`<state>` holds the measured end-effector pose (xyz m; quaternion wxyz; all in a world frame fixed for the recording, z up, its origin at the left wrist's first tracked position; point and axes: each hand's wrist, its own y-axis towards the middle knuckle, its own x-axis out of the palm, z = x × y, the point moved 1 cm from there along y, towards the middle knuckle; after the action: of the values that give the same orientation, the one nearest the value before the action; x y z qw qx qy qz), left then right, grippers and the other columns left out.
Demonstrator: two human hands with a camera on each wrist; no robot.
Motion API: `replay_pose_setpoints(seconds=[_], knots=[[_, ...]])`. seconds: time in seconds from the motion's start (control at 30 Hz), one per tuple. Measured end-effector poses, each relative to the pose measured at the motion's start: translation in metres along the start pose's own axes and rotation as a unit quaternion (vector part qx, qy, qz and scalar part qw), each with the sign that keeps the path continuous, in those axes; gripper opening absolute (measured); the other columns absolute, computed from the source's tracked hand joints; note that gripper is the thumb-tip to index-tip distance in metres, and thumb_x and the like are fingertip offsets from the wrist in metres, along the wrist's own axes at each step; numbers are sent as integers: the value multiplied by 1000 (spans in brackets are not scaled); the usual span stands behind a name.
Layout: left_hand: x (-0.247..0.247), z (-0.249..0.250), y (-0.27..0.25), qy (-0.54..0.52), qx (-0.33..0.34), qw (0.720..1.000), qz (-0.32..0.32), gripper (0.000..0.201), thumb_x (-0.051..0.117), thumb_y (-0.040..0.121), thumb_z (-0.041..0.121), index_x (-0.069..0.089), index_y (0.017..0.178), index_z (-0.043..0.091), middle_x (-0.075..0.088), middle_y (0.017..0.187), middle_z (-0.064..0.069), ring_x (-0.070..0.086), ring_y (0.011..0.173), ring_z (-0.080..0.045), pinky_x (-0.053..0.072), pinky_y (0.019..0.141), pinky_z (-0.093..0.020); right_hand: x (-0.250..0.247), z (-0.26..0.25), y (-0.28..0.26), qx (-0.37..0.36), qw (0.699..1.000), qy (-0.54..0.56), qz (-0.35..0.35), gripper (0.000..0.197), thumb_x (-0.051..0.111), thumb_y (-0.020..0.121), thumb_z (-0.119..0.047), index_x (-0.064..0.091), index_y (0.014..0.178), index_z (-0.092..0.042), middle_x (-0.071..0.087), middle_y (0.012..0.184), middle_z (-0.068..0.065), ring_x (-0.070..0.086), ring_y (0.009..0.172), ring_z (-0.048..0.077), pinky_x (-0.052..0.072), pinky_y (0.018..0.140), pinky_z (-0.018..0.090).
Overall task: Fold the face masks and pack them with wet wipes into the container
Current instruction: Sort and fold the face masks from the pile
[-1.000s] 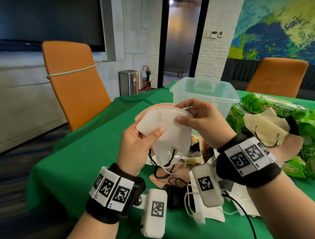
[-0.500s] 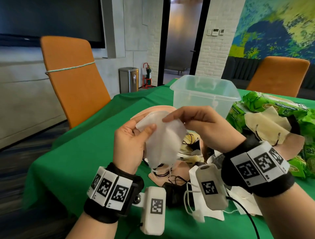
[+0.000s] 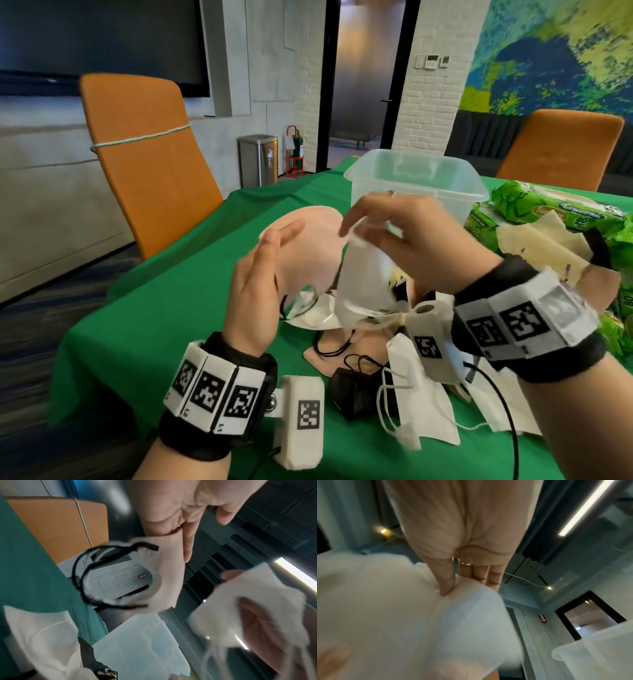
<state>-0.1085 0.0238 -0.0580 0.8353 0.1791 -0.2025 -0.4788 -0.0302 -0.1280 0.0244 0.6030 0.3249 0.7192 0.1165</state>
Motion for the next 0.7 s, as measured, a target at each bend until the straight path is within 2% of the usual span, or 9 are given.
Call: replay_pose_setpoints(seconds=[0.03,0.1,0.17,0.23,0.4,0.47,0.57,0.63,0.7], knots=[[1,1,-1,-23,2,999,-22,56,41,83,68,68,110,27,64,122,-4,57,114,-26,37,104,-53,7,-2,4,-23,999,-28,-27,25,49,83,-10,67,101,-10,66,91,8,60,85,25,39,74,29],[4,3,-5,-57,10,996,-67,68,48,78,72,63,118,19,63,123,-10,56,119,-27,40,103,-48,18,-5,12,-46,995,-54,-63,29,56,82,-6,64,109,-8,66,90,10,59,83,25,35,70,25],[7,2,-7,-51,9,995,-84,61,59,82,56,60,121,9,65,120,-9,57,117,-26,44,98,-41,22,-8,17,-20,997,-43,-68,36,64,81,-5,56,116,-6,59,81,6,52,75,19,30,65,22],[10,1,-10,-37,-1,997,-68,38,67,84,28,62,115,8,70,110,-4,64,107,-21,50,89,-33,23,-9,19,13,998,-29,-49,42,68,80,-8,50,118,-5,53,77,2,47,69,17,30,61,21],[12,-9,-16,-11,8,999,-30,29,57,87,2,63,110,18,73,100,5,67,96,-13,51,83,-26,23,-5,18,52,998,-25,-31,48,74,75,-12,50,116,-7,53,72,2,43,61,15,34,61,13],[13,-10,-17,-7,28,999,-15,31,57,88,0,63,110,22,72,99,10,66,96,-10,50,84,-25,24,-3,16,61,998,-18,-6,49,77,72,-17,54,115,-7,54,77,3,46,67,19,36,65,20],[15,-6,-17,-10,61,998,10,47,56,88,-4,52,120,30,66,106,26,60,105,-2,47,92,-24,30,0,12,74,996,-55,-9,55,73,75,-37,54,122,-15,52,105,6,50,100,25,39,86,39],[13,-6,-17,-20,86,996,14,59,52,88,-7,38,128,35,59,113,34,58,103,4,46,88,-16,30,4,8,105,992,-35,-58,56,66,81,-37,46,129,-18,51,119,4,47,111,22,35,93,35],[10,-7,-18,-38,92,995,11,63,50,88,-3,38,129,42,57,127,20,59,107,-4,48,88,-21,26,8,3,125,987,55,-80,48,65,85,-25,45,127,-15,53,109,-2,48,101,16,35,83,25]])
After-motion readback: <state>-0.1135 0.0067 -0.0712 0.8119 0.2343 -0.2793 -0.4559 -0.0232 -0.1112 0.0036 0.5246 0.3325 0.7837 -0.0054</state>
